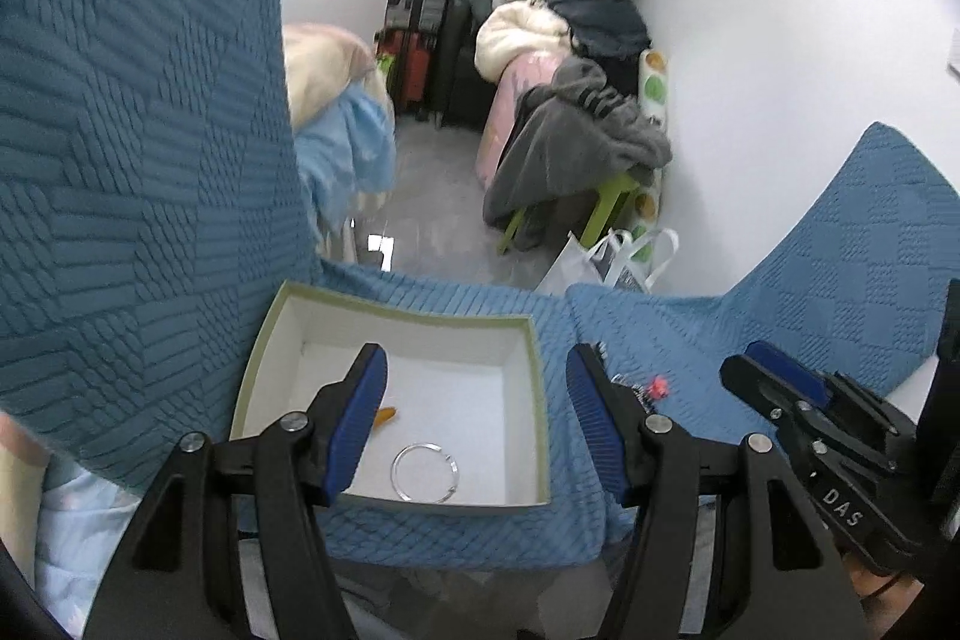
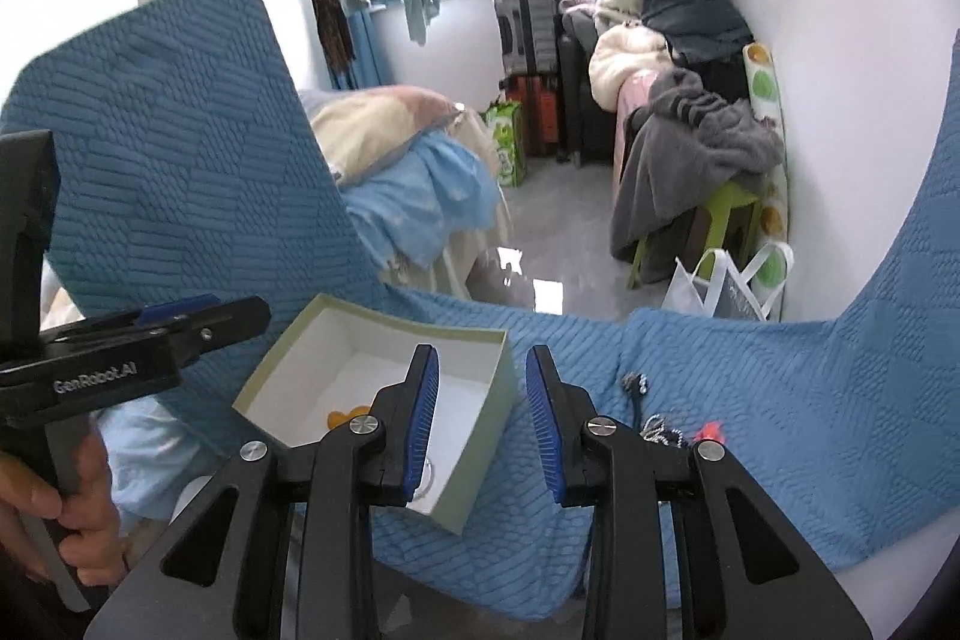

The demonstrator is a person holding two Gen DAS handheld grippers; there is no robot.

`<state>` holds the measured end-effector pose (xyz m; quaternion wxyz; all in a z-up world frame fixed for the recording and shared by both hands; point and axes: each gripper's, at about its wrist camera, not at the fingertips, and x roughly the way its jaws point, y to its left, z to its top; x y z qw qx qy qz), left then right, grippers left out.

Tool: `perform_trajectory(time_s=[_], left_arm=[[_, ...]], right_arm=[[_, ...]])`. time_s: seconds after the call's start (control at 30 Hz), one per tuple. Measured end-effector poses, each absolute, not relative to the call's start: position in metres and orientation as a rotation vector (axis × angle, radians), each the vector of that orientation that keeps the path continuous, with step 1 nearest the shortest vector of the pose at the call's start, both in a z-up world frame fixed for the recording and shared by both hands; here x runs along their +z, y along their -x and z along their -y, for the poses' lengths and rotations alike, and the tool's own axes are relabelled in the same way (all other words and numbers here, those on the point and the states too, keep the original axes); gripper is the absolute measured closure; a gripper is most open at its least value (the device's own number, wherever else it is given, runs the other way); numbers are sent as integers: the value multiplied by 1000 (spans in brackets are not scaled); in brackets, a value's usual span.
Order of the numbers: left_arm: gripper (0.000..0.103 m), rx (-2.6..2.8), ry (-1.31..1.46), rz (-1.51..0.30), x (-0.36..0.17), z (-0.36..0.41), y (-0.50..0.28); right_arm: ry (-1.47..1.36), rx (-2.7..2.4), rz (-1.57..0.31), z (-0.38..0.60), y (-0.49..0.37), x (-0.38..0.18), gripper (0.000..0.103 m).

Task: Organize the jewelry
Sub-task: 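Withdraw both open tools from the box back over the jewelry pile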

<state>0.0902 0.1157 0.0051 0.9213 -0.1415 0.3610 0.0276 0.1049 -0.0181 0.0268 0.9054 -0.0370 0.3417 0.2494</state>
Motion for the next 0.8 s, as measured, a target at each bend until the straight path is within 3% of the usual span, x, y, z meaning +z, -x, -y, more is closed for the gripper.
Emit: perform_trajectory(time_s=[0.27,0.8], left_arm=[[40,51,289,-692,19,-88,-83],[40,-8,304,-699,-8,-34,-90]], right_arm=[[88,506,-642,47,-97,41,75],[99,429,-595,111,-93,40,74]])
